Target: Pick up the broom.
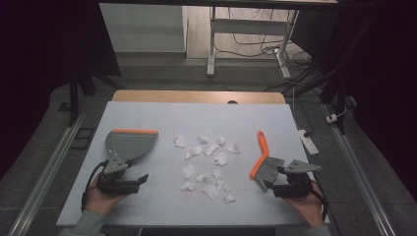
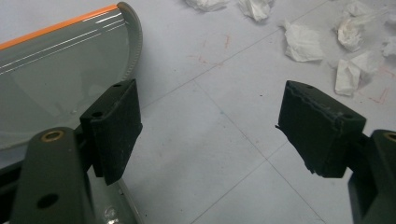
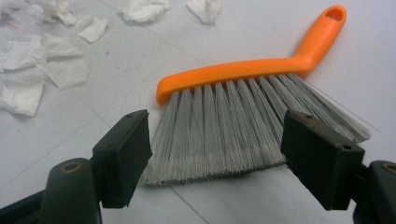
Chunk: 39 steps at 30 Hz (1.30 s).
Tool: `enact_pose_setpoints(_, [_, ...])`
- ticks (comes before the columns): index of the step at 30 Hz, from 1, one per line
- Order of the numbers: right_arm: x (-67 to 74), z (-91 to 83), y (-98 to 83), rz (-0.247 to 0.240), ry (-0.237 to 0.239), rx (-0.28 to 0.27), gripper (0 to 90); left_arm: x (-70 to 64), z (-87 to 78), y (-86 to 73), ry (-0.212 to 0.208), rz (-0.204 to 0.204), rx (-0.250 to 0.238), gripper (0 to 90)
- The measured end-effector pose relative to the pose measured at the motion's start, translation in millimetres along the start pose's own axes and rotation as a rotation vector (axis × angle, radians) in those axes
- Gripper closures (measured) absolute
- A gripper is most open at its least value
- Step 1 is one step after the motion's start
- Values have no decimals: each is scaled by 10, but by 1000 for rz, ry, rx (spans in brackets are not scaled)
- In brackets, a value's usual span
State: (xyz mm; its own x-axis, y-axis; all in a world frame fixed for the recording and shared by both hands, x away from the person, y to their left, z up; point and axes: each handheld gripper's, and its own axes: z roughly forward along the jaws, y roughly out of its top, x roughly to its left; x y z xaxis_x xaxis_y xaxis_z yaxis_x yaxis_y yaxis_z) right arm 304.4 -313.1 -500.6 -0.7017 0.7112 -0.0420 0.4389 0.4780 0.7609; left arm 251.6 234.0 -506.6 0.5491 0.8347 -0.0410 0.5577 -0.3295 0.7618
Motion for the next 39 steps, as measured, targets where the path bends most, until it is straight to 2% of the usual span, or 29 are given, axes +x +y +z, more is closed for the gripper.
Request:
enact_pose_setpoints(11, [28,-7,36,-11,13,0,243,7,-3,9,-3,-2,-3,226])
enact_pose_setpoints(20, [22,-26,62,16,23,10,262,-14,-1,15,-1,9,-7,226])
enact_pose_setpoints(26, [58,-38,91,-11,35,20,263,-24,4,36,1,8,-16,226])
enact_pose_setpoints(31, [68,-44,142,-2,22,14,275,-35,8,34,3,15,-9,227])
enact_pose_setpoints(33, [67,-34,168,8,3,19,273,-25,2,41,-1,7,-19,227])
enact_pose_setpoints(35, [62,-15,210,22,6,34,270,-21,4,47,-3,14,-20,229])
enact_pose_setpoints(39, [89,-12,312,8,-24,50,264,-22,19,43,-9,25,-13,231])
